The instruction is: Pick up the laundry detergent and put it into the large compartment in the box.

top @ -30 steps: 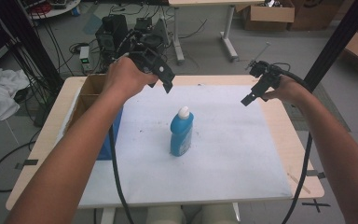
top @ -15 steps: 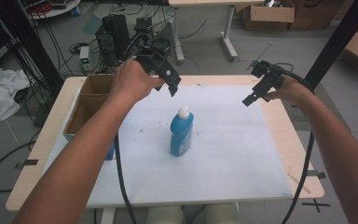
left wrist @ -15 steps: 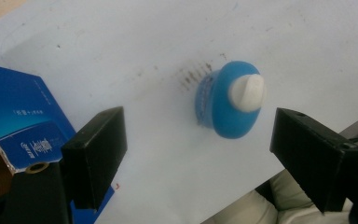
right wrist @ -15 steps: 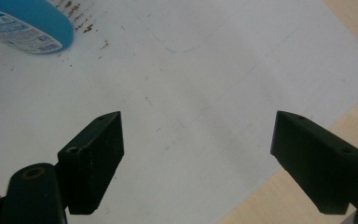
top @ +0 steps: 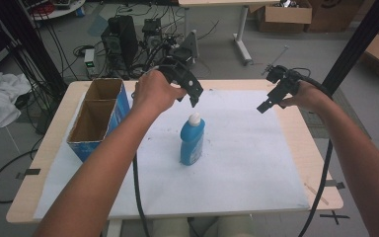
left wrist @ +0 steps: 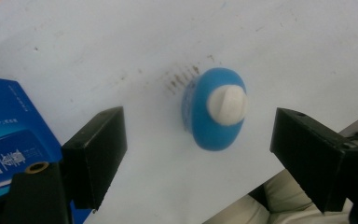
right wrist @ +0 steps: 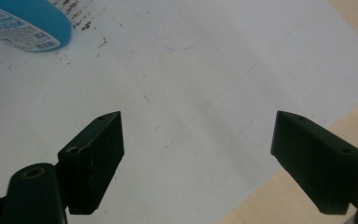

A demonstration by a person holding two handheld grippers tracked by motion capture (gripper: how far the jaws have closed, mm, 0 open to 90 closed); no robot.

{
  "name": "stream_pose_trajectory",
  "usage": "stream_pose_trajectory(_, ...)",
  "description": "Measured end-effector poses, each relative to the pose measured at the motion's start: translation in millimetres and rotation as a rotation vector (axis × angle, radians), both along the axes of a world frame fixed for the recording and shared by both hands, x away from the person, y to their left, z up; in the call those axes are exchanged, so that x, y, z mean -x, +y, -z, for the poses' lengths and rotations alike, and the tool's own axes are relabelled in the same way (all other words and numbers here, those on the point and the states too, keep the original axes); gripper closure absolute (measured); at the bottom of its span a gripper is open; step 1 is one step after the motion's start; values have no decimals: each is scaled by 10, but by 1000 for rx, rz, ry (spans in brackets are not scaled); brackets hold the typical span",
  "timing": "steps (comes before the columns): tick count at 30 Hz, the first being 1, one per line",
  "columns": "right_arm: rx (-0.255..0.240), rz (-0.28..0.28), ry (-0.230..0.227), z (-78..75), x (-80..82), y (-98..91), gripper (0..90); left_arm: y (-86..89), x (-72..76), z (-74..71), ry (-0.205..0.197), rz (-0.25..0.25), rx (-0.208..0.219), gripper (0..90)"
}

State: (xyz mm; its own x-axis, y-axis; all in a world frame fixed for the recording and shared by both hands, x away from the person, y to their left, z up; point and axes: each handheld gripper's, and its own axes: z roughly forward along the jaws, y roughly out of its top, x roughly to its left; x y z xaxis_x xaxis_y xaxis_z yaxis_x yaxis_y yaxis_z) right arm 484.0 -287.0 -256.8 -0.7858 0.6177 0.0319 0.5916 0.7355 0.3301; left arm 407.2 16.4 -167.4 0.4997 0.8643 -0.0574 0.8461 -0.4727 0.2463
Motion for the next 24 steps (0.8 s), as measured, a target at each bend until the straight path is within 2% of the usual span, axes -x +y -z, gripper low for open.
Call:
stream_pose_trajectory(1, 0, 0, 1, 3, 2, 1, 170, -20, -2, 16, 2, 7, -9, 191)
stream_pose_trajectory(13, -1, -1, -1, 15, 16, -25, 171, -150, -7, 177, 17, -7, -4, 190)
stream_pose_trajectory(18, -2, 0, 1, 20, 17, -19, 171, -195, -8, 256, 28, -2, -5, 190)
stream_pose_trajectory(24, 0, -1, 2, 27, 15, -11, 170, -236, -12, 347, 23, 18, -12, 190)
